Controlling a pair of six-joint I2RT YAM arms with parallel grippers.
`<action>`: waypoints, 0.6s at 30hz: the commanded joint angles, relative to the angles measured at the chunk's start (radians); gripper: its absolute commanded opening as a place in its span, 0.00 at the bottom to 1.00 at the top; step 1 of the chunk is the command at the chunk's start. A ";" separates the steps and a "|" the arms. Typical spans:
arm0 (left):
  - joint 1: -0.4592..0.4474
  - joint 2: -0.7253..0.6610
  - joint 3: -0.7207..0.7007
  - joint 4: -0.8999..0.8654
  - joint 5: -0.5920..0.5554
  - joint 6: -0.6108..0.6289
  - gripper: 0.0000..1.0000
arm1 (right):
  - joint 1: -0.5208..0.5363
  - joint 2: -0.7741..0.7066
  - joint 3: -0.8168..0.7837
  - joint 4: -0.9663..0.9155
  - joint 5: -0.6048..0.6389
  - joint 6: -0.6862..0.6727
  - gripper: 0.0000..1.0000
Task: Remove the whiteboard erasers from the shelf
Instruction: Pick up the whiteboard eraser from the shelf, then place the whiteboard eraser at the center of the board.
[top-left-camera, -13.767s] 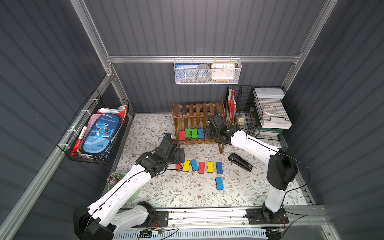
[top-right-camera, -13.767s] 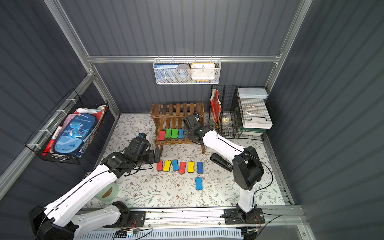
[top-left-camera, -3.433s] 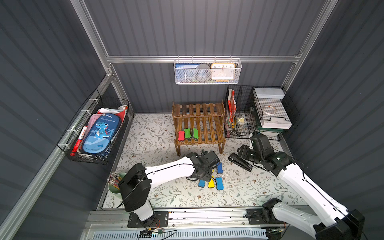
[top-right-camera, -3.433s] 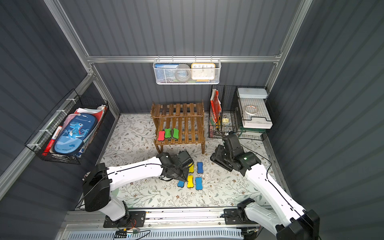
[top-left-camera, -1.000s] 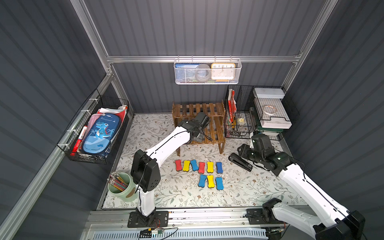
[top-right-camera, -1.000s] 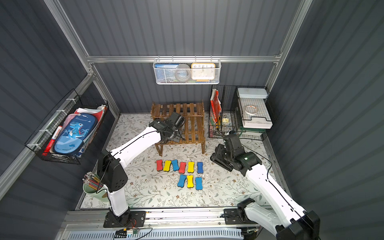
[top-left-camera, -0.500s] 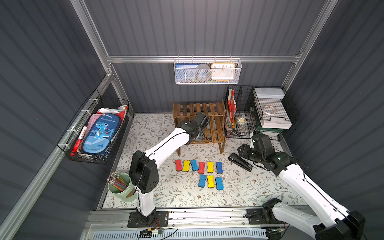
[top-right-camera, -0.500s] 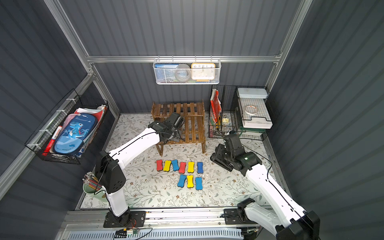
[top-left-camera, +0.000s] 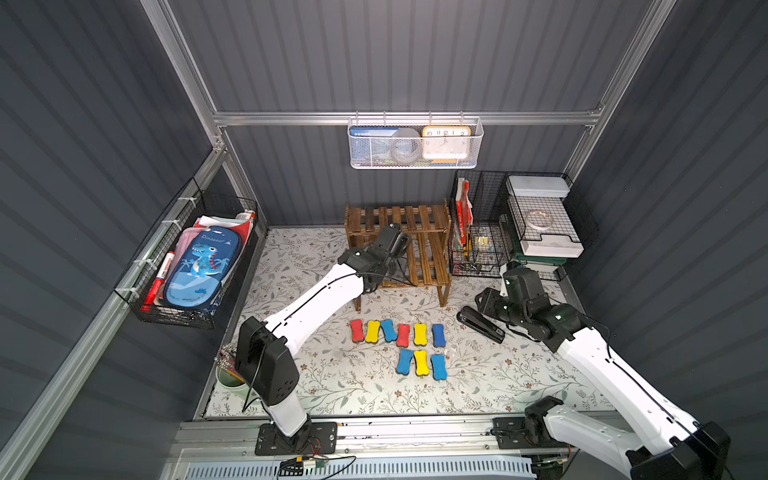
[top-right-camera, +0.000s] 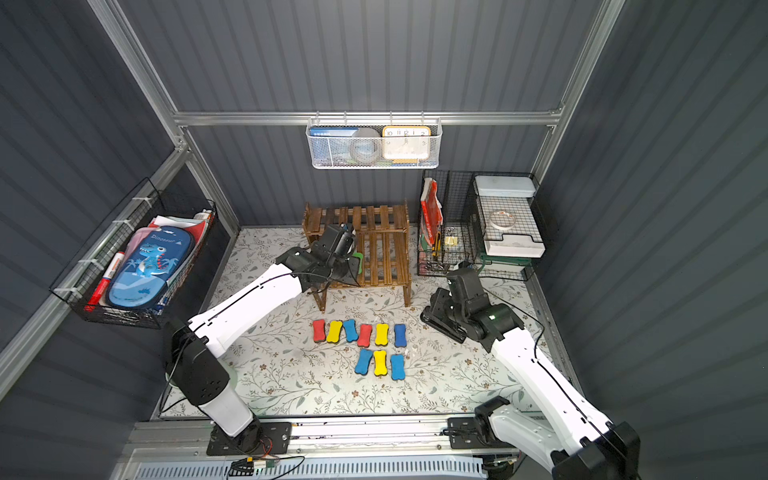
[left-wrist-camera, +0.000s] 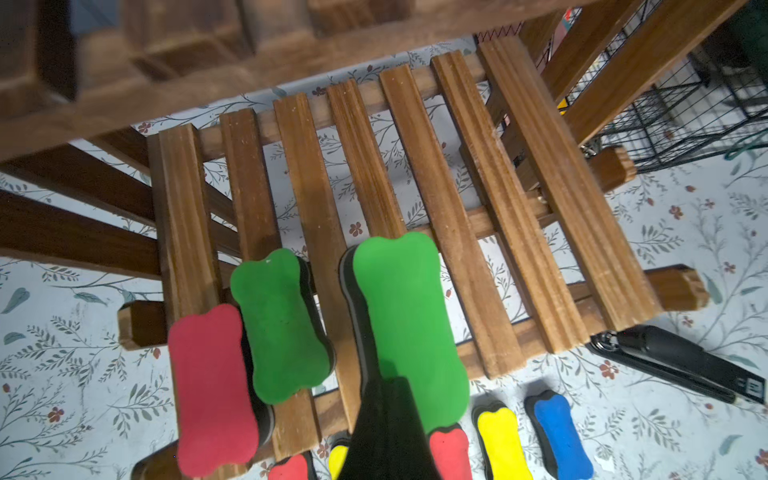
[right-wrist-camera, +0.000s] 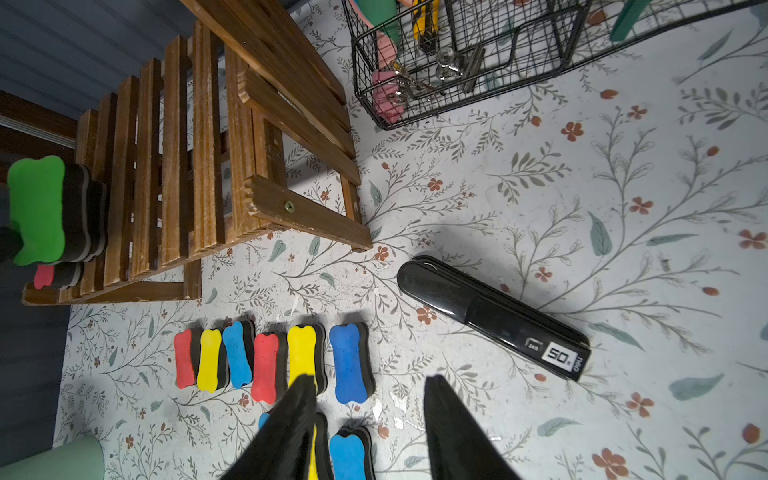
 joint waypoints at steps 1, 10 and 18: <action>0.001 -0.098 -0.066 0.002 0.066 -0.055 0.00 | -0.005 -0.004 0.012 -0.005 0.015 -0.010 0.47; -0.014 -0.427 -0.428 0.004 0.124 -0.159 0.00 | -0.010 -0.003 0.009 0.004 0.005 -0.008 0.47; -0.164 -0.566 -0.736 0.035 0.122 -0.313 0.00 | -0.011 0.013 0.004 0.017 0.000 -0.004 0.47</action>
